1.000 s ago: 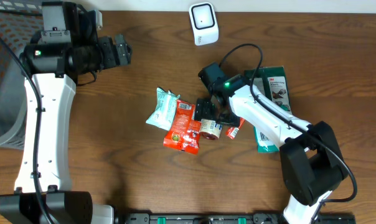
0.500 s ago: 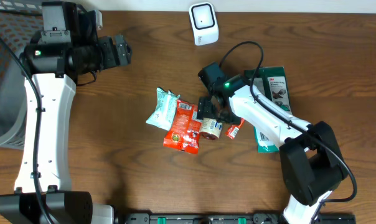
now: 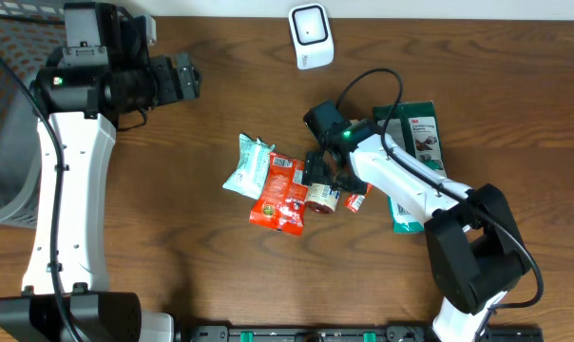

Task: Scan the item barcode
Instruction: 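Lower the right gripper over the green-lidded jar and grasp its lid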

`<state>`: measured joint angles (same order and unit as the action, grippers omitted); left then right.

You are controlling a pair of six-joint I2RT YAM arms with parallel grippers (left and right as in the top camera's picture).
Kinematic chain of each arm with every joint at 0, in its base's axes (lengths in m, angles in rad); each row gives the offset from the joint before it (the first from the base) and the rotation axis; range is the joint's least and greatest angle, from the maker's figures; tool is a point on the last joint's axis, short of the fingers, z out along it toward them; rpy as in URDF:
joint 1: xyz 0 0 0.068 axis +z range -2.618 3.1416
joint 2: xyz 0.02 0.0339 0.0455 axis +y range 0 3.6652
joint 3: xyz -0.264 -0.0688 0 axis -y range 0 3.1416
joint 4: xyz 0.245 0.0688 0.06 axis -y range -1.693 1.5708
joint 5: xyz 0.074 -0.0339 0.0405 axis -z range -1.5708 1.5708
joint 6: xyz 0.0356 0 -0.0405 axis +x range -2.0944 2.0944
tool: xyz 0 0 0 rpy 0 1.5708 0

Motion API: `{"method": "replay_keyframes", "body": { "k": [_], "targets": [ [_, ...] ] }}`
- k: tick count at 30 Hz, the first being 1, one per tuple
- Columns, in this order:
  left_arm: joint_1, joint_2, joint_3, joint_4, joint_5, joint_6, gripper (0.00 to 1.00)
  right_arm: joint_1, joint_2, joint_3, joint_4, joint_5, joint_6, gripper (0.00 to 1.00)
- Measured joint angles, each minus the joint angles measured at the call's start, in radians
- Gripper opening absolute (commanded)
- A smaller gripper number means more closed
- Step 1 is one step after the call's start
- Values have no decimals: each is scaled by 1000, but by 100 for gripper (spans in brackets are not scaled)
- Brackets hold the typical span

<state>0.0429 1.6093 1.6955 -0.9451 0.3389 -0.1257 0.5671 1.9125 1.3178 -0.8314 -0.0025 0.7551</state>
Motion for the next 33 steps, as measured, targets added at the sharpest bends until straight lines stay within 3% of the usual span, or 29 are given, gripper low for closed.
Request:
{"method": "replay_keyframes", "body": {
  "k": [7, 16, 33],
  "targets": [
    [0, 0, 0, 0, 0, 0, 97, 0, 0, -45, 51, -4, 24, 81],
    [0, 0, 0, 0, 0, 0, 97, 0, 0, -65, 91, -34, 31, 70],
    [0, 0, 0, 0, 0, 0, 97, -8, 0, -65, 87, -43, -141, 77]
  ]
}}
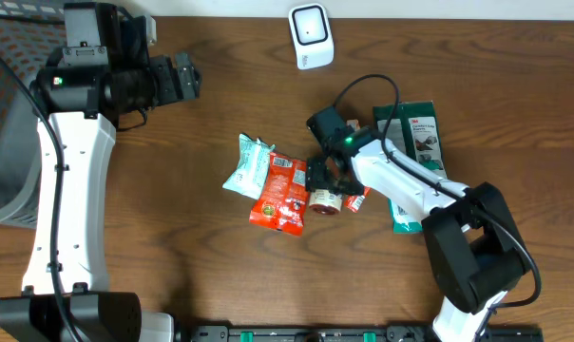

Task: Scan the item barcode
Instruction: 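Lower the right gripper over the green-lidded jar and grasp its lid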

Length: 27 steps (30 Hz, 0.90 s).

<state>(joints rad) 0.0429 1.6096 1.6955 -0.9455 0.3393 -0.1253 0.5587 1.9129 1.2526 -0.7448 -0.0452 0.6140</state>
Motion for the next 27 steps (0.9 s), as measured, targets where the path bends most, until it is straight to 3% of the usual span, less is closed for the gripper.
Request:
{"method": "replay_keyframes", "body": {
  "k": [15, 27],
  "targets": [
    [0, 0, 0, 0, 0, 0, 97, -10, 0, 30, -72, -14, -101, 61],
    [0, 0, 0, 0, 0, 0, 97, -10, 0, 69, -100, -11, -186, 70]
  ]
}}
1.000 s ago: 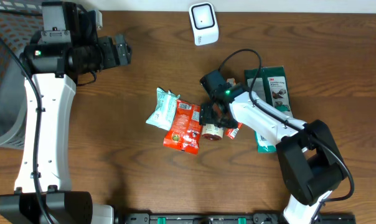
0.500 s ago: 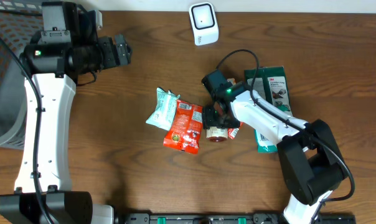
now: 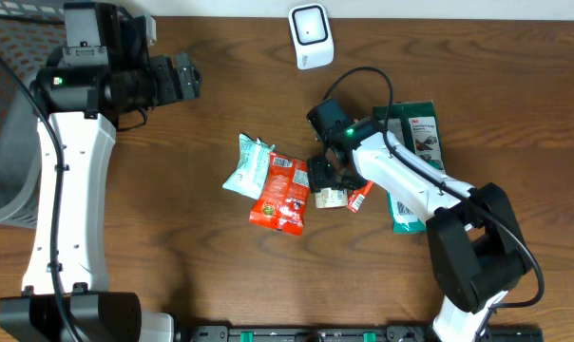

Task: Scan the item barcode
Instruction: 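Lower the right gripper over the green-lidded jar and grasp its lid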

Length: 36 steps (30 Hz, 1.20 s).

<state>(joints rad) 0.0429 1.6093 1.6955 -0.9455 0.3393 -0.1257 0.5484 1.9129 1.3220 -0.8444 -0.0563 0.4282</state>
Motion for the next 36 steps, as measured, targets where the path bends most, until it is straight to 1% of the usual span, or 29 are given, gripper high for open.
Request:
{"method": "replay_keyframes", "body": {
  "k": [5, 9, 11, 17, 18, 27, 31, 36],
  "targets": [
    [0, 0, 0, 0, 0, 0, 97, 0, 0, 1, -20, 0, -5, 65],
    [0, 0, 0, 0, 0, 0, 97, 0, 0, 1, -26, 0, -10, 63],
    [0, 0, 0, 0, 0, 0, 97, 0, 0, 2, -26, 0, -12, 65],
    [0, 0, 0, 0, 0, 0, 97, 0, 0, 3, -28, 0, -15, 77],
    [0, 0, 0, 0, 0, 0, 97, 0, 0, 3, -27, 0, -16, 77],
    [0, 0, 0, 0, 0, 0, 98, 0, 0, 3, 40, 0, -16, 76],
    [0, 0, 0, 0, 0, 0, 97, 1, 0, 3, 47, 0, -16, 72],
    [0, 0, 0, 0, 0, 0, 97, 1, 5, 3, 41, 1, -15, 72]
  ]
}}
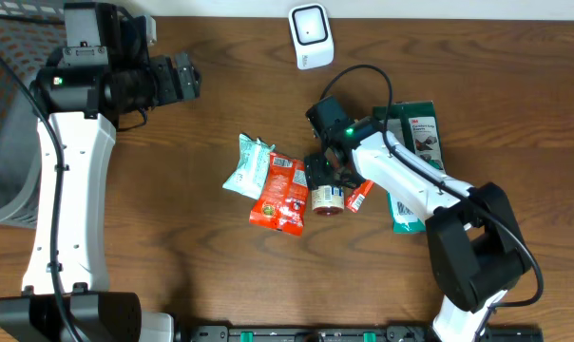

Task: Scan the item barcode
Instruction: 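Lower the right gripper over the green-lidded jar and grasp its lid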

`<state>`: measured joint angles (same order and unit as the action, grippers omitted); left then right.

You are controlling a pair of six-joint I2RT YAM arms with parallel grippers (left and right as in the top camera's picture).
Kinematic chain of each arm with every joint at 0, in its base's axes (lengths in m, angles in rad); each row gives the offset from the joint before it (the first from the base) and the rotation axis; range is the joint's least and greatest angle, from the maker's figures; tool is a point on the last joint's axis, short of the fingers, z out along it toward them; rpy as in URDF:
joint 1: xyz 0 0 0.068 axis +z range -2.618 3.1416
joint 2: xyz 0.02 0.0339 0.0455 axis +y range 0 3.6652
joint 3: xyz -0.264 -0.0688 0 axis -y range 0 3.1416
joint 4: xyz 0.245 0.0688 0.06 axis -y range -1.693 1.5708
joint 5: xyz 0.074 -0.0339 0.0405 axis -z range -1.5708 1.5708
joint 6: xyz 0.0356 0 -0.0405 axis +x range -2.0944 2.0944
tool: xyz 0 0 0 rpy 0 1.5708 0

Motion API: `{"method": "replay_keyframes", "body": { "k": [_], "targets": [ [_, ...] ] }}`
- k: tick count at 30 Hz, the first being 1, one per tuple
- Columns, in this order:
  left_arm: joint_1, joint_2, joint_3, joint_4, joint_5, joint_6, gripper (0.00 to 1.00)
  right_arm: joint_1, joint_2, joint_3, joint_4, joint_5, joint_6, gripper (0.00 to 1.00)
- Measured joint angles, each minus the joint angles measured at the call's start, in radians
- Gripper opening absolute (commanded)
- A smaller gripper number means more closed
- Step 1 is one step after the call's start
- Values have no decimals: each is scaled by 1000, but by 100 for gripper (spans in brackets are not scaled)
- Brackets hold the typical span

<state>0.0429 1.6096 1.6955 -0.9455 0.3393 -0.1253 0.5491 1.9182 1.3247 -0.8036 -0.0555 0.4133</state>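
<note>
A small round jar (pixel 328 199) with a red and cream label sits at the middle of the table, between a red snack packet (pixel 280 193) and a small red stick-shaped item (pixel 360 196). My right gripper (pixel 323 175) points down right at the jar's far edge, and its wrist hides the fingers. The white barcode scanner (pixel 310 36) stands at the table's far edge. My left gripper (pixel 189 78) hangs far off at the upper left with nothing near it.
A pale green packet (pixel 246 163) lies left of the red packet. A green 3M package (pixel 417 157) lies under the right arm's forearm. A grey mesh basket (pixel 2 123) stands off the table's left side.
The jar showed its pale label side on, lying just right of the red packet; now it shows a round top again. The right gripper sits slightly left. The left arm is unchanged.
The right gripper was over the jar's far side, beside the red packet. It then stood lower against the jar. Later the jar looked tipped, label up, and the red stick had shifted slightly. Now the jar looks upright again. The left arm never moved.
</note>
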Motion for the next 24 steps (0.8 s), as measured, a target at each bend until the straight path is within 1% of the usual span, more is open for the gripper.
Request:
{"method": "replay_keyframes", "body": {
  "k": [3, 5, 8, 12, 14, 16, 17, 24],
  "targets": [
    [0, 0, 0, 0, 0, 0, 97, 0, 6, 0, 0, 0, 6, 71],
    [0, 0, 0, 0, 0, 0, 97, 0, 8, -2, 1, 0, 8, 69],
    [0, 0, 0, 0, 0, 0, 97, 0, 8, -2, 2, 0, 15, 59],
    [0, 0, 0, 0, 0, 0, 97, 0, 8, -2, 3, 0, 21, 56],
    [0, 0, 0, 0, 0, 0, 97, -1, 7, 0, -12, -1, 23, 53],
    [0, 0, 0, 0, 0, 0, 97, -1, 0, 0, -35, 0, 23, 47],
    [0, 0, 0, 0, 0, 0, 97, -1, -1, 0, -37, 0, 23, 45],
    [0, 0, 0, 0, 0, 0, 97, -1, -70, 0, -77, 23, 23, 46]
  ]
}}
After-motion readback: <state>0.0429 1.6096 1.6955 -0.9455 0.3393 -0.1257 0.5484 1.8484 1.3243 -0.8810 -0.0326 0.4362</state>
